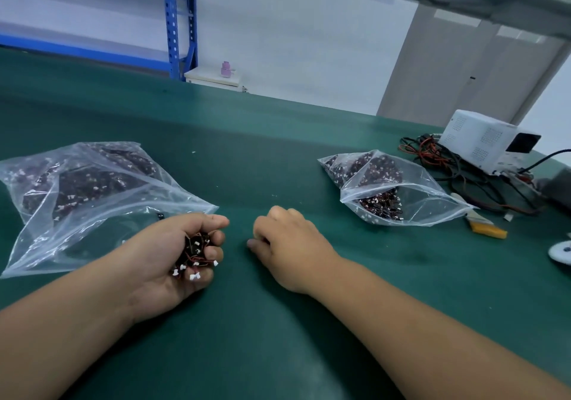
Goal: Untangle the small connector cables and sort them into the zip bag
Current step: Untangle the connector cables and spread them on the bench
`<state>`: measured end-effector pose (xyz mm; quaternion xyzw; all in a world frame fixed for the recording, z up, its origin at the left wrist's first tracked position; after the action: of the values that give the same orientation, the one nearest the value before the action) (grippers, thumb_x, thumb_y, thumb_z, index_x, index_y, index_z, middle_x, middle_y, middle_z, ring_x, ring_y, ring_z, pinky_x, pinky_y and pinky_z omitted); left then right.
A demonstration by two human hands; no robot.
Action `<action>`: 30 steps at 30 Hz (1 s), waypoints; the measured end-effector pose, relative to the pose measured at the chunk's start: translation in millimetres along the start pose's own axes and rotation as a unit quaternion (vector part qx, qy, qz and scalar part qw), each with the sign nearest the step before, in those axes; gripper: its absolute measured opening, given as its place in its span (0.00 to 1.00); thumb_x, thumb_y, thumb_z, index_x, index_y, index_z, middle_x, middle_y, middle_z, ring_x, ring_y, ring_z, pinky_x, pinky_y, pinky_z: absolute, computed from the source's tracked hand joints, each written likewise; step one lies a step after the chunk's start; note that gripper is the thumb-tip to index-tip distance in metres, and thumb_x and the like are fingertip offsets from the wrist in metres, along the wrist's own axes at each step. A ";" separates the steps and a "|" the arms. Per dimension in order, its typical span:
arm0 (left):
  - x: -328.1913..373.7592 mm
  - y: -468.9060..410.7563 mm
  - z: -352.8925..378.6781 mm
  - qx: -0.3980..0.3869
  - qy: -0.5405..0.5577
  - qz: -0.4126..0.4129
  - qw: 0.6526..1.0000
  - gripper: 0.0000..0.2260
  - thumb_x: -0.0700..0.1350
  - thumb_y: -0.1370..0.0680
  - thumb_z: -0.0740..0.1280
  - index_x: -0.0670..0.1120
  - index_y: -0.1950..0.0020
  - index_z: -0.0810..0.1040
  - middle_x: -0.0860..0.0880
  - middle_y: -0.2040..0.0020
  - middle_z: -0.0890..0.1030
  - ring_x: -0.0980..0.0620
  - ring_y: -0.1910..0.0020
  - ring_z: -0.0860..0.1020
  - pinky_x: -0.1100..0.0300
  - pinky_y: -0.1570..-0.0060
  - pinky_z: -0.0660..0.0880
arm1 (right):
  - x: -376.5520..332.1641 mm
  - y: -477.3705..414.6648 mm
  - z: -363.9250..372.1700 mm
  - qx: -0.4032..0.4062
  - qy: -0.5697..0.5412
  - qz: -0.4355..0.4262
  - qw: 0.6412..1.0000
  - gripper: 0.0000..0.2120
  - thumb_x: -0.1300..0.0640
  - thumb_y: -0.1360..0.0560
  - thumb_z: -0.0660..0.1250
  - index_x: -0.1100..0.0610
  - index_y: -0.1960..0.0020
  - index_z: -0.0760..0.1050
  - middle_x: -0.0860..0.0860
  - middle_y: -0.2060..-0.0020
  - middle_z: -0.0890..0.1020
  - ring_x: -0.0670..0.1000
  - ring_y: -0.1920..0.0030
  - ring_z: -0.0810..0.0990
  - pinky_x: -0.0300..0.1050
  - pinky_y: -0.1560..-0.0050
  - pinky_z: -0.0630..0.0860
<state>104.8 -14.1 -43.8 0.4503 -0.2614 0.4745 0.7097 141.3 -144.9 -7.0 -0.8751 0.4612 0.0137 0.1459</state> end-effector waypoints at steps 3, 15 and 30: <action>-1.4 -2.8 -1.8 -0.007 -0.001 -0.006 1.000 0.12 0.41 0.34 0.74 0.46 0.54 0.75 0.48 0.67 0.74 0.54 0.76 0.69 0.66 0.84 0.61 | 25.8 8.6 -8.8 0.001 0.057 0.034 0.998 0.15 0.43 0.18 0.56 0.49 0.60 0.60 0.46 0.61 0.64 0.54 0.57 0.69 0.48 0.61 0.63; -7.4 -10.7 0.1 -0.081 0.080 -0.041 0.993 0.16 0.39 0.44 0.80 0.44 0.58 0.84 0.48 0.64 0.75 0.54 0.73 0.70 0.67 0.85 0.63 | 57.7 48.3 -82.8 0.089 0.087 0.123 0.985 0.22 0.50 0.22 0.60 0.56 0.70 0.57 0.49 0.74 0.64 0.58 0.66 0.69 0.47 0.65 0.60; -17.8 -17.1 -4.0 -0.118 0.189 -0.126 0.967 0.37 0.51 0.43 0.83 0.44 0.38 0.76 0.41 0.50 0.79 0.43 0.54 0.78 0.54 0.72 0.74 | 167.0 1.0 -113.0 0.042 -0.016 0.328 0.944 0.12 0.59 0.21 0.59 0.59 0.60 0.77 0.54 0.61 0.81 0.56 0.58 0.78 0.42 0.69 0.65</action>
<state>112.7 -20.8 -66.5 0.2952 -0.1180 0.4235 0.8483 223.9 -309.8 74.4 -0.6683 0.7204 0.0551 0.1771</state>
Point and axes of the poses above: each hand's wrist, its own y-axis away from the middle knuckle, its own z-axis out of the palm, x = y × z, the point moved 9 cm from there along -y, towards the middle knuckle
